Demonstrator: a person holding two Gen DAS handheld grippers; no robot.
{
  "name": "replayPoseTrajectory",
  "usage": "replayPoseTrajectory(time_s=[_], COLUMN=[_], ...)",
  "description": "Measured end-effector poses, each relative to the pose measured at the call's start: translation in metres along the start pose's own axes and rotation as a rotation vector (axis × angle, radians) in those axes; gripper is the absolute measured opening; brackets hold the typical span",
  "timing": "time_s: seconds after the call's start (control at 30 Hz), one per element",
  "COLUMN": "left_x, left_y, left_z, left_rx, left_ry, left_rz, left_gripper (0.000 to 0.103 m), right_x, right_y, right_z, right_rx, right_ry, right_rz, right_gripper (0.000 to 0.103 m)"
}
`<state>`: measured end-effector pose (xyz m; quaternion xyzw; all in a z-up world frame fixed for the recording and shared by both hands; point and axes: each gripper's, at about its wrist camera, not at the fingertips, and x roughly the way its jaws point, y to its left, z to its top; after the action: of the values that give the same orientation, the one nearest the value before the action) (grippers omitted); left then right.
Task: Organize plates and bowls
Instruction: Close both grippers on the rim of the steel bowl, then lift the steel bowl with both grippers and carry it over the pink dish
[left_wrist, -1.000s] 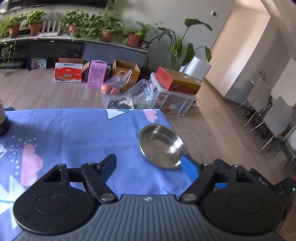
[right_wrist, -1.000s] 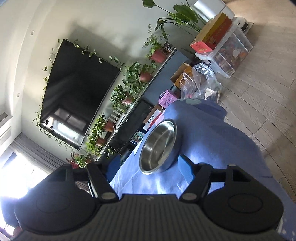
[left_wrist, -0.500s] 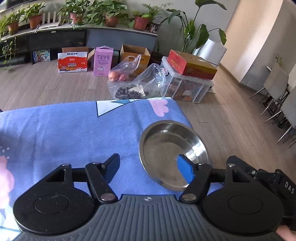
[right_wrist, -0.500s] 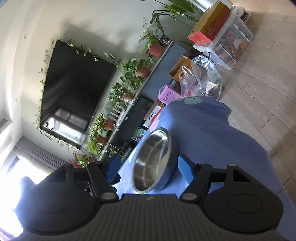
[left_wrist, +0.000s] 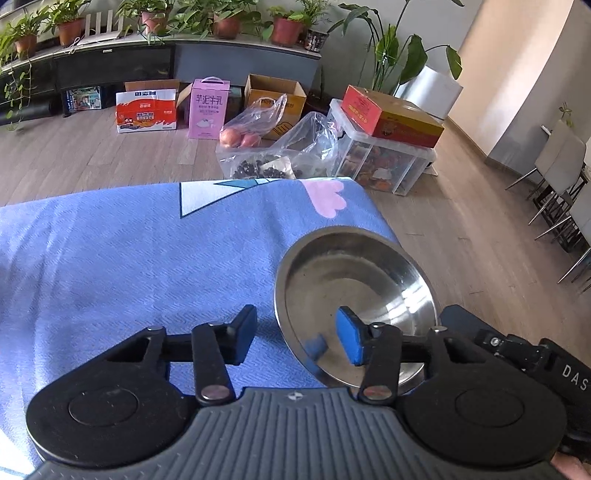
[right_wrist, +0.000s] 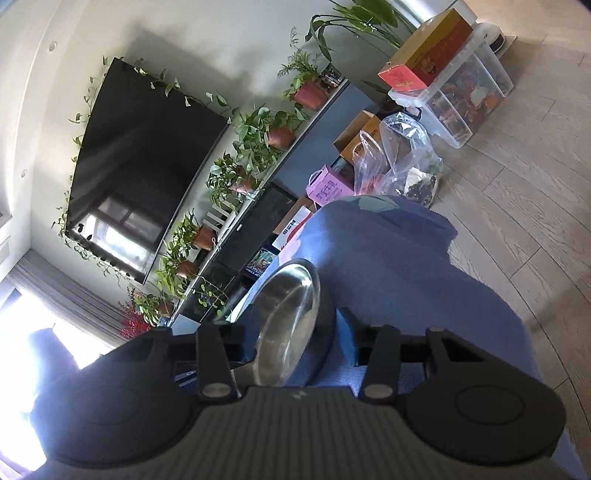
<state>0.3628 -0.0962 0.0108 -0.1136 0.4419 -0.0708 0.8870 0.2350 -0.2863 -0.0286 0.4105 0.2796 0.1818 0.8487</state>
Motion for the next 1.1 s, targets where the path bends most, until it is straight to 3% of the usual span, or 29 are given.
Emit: replayPoseTrajectory(time_s=[0.17,0.2,0.27,0.57,0.83,1.1], left_x=[0.001,0.001,-0.001,-0.033,-0.095,-0.166], left_y=[-0.003,-0.004,-0.004,0.009,0.026,0.071], left_z=[-0.003,-0.004,-0.005,-0.005,-0.011,-0.053], left_rx=[0.024,0.04,0.055,0.045,0.039,-0.014], left_ry=[0.014,0.011,0.011,-0.026,-0.081,-0.155], left_rz=[0.008,0.021,0.026,0.012,-0.029,-0.088], left_gripper=[0.022,0.016,0.016,0.015,0.016,0.016], right_x=[0.005,0.006,0.006,0.001,-0.013,-0.021], right_y=[0.001,0.002,0.005,0.022,0.059,0.093], right_z=[-0.002,-0.002,-0.004,-0.006,-0.015,-0.048], right_rx=[-0.014,-0.021,-0.052,-0.107,-0.184,-0.253], right_ry=[0.017,0.023,0.028,0.045,0.036,0.077], right_rz=[-0.005,-0.021,-0.066,-0.057,0.008,0.041], right_gripper=[0.063,0.055,0.051,0.046,0.046,0.046])
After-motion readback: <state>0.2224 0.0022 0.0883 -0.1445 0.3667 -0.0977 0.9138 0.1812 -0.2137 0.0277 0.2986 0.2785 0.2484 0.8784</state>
